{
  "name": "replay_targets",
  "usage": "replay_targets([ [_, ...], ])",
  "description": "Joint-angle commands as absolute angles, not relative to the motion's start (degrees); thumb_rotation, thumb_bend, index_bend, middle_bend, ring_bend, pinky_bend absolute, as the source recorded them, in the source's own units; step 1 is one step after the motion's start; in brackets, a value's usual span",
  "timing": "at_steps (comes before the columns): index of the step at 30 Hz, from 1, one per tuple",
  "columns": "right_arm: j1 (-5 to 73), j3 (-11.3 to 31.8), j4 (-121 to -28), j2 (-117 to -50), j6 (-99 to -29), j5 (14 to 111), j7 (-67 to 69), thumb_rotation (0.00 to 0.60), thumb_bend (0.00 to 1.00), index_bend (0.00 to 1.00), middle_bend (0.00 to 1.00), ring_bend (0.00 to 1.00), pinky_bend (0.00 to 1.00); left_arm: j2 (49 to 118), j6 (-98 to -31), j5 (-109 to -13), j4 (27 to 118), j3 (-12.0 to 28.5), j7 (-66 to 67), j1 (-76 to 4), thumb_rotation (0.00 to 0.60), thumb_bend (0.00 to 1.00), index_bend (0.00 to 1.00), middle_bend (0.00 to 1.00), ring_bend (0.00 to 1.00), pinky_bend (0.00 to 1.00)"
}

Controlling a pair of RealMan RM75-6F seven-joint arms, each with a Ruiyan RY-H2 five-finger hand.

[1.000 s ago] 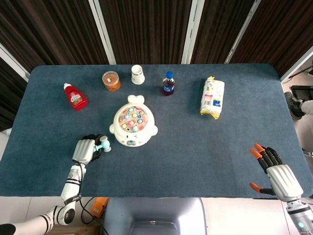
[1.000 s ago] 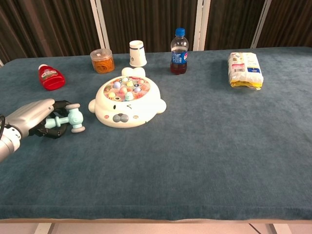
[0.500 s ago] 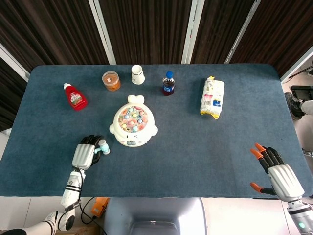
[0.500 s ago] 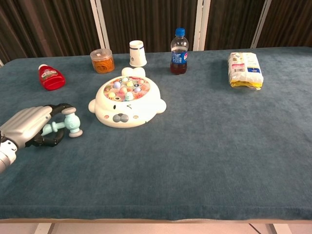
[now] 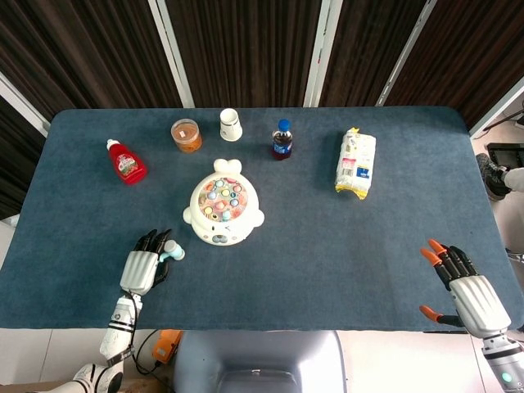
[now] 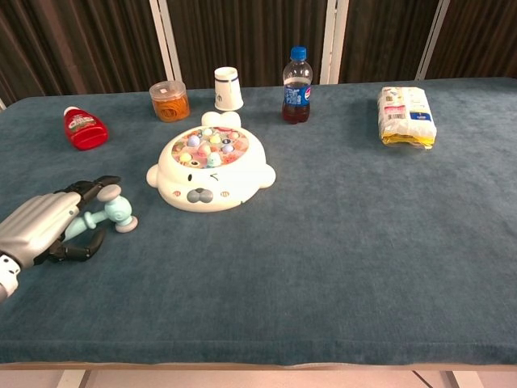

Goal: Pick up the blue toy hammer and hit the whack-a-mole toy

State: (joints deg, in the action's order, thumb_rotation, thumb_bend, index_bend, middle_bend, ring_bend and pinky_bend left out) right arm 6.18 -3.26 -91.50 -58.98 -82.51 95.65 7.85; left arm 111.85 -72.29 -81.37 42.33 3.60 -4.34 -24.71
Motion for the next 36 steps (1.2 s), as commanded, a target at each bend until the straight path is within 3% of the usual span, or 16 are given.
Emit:
replay_targets([
  [1, 6.19, -3.27, -91.55, -58.98, -82.52, 95.71, 7.79, 0.600, 0.25, 0.00, 0.00, 0.00, 0.00, 111.61, -72.77, -81.68, 42.83, 3.72, -4.33, -24.56, 0.600, 0.51, 0.06, 0.14, 0.07, 0.16],
  [23, 6.11, -3.28, -91.53, -58.97, -82.65, 95.86, 7.80, 0.600, 0.25, 0.00, 0.00, 0.00, 0.00, 108.48, -76.20, -83.44, 48.08, 4.15, -4.03, -22.58, 0.599, 0.49, 0.05, 0.12, 0.05, 0.15],
  [28, 6.07, -3.32, -91.48, -58.92, -82.77, 95.99, 7.84, 0.600, 0.25, 0.00, 0.00, 0.00, 0.00, 106.26, -77.49, -84.13, 51.32, 4.01, -4.68, -21.92, 0.541, 0.43, 0.04, 0.10, 0.03, 0.13],
  [32, 6.04, -3.27, -91.41, -58.94, -82.75, 95.85, 7.77, 0.600, 0.25, 0.00, 0.00, 0.00, 0.00, 101.81, -83.30, -87.47, 58.06, 2.14, -5.11, -19.52, 0.493, 0.42, 0.03, 0.09, 0.02, 0.10],
  [36, 6.05, -3.21, -91.45, -59.05, -82.49, 95.53, 7.30, 0.600, 0.25, 0.00, 0.00, 0.00, 0.00, 94.55, -90.18, -91.40, 66.92, -1.21, -5.64, -15.59, 0.488, 0.42, 0.01, 0.08, 0.02, 0.10],
])
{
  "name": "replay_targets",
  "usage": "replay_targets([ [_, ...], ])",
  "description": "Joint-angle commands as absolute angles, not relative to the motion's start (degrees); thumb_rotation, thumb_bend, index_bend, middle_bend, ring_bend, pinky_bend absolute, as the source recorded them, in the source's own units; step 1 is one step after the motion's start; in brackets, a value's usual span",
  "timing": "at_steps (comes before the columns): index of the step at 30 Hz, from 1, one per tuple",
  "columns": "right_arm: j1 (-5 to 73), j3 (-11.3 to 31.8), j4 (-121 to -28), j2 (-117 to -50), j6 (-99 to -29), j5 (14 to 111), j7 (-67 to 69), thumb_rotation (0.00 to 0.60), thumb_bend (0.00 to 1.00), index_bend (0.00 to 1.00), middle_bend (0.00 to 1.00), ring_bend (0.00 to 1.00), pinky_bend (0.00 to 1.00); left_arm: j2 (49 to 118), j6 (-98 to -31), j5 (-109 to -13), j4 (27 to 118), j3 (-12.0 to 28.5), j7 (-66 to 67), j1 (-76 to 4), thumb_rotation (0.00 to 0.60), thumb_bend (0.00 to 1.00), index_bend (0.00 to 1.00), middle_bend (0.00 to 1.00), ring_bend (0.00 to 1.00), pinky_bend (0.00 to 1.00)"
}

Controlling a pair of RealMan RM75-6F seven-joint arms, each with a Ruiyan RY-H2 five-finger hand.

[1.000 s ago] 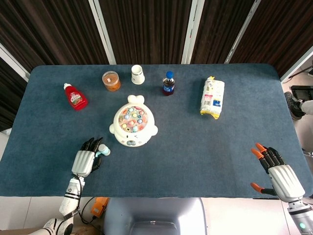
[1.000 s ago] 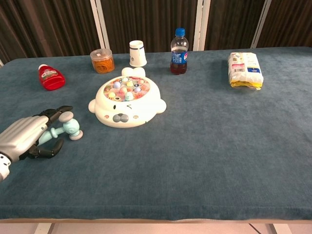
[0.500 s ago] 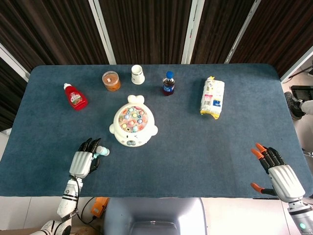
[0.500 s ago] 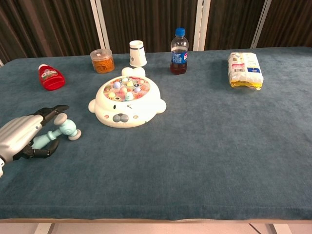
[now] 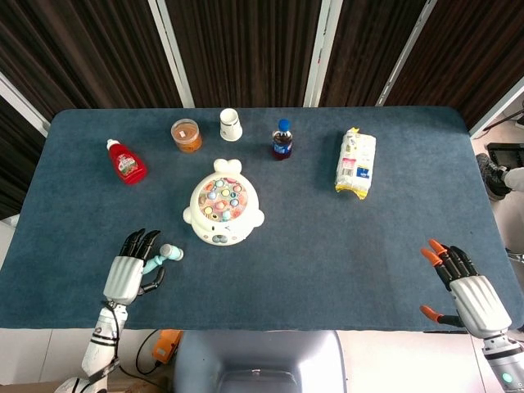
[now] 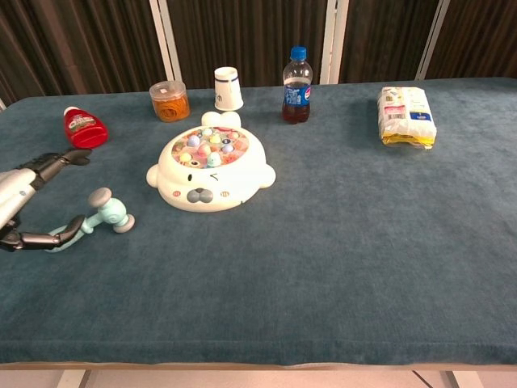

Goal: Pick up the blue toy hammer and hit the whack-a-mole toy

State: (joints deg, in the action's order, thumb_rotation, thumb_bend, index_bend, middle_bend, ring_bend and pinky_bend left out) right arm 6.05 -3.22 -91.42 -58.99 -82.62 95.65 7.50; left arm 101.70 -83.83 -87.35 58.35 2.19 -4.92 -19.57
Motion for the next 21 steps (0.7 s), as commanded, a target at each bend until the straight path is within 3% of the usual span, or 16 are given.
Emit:
replay_targets([
  [1, 6.04, -3.20, -91.52, -59.09, -82.46, 95.48, 7.10, 0.600, 0.25, 0.00, 0.00, 0.00, 0.00, 92.05, -91.14, -92.09, 69.67, -2.31, -6.29, -14.61, 0.505, 0.42, 0.00, 0.08, 0.01, 0.09],
  [4, 5.98, -3.22, -91.75, -59.42, -82.22, 95.33, 5.65, 0.600, 0.25, 0.00, 0.00, 0.00, 0.00, 80.47, -92.23, -95.10, 79.48, -8.39, -12.53, -11.75, 0.597, 0.42, 0.00, 0.05, 0.00, 0.02],
  [8, 5.99, -3.49, -92.56, -60.05, -81.40, 95.25, 2.85, 0.600, 0.25, 0.00, 0.00, 0.00, 0.00, 72.98, -94.99, -94.55, 82.40, -10.95, -12.96, -7.95, 0.600, 0.42, 0.00, 0.04, 0.00, 0.00],
  [13, 5.97, -3.82, -93.19, -60.97, -81.03, 95.84, 0.04, 0.600, 0.25, 0.00, 0.00, 0.00, 0.00, 71.18, -99.53, -97.63, 83.99, -10.32, -6.29, -5.71, 0.600, 0.42, 0.00, 0.02, 0.00, 0.00],
  [21, 6.45, -3.76, -93.24, -61.74, -79.62, 95.24, -1.74, 0.600, 0.25, 0.00, 0.00, 0.00, 0.00, 70.20, -96.32, -96.65, 85.72, -9.41, -5.45, -5.26, 0.600, 0.42, 0.00, 0.01, 0.00, 0.00],
])
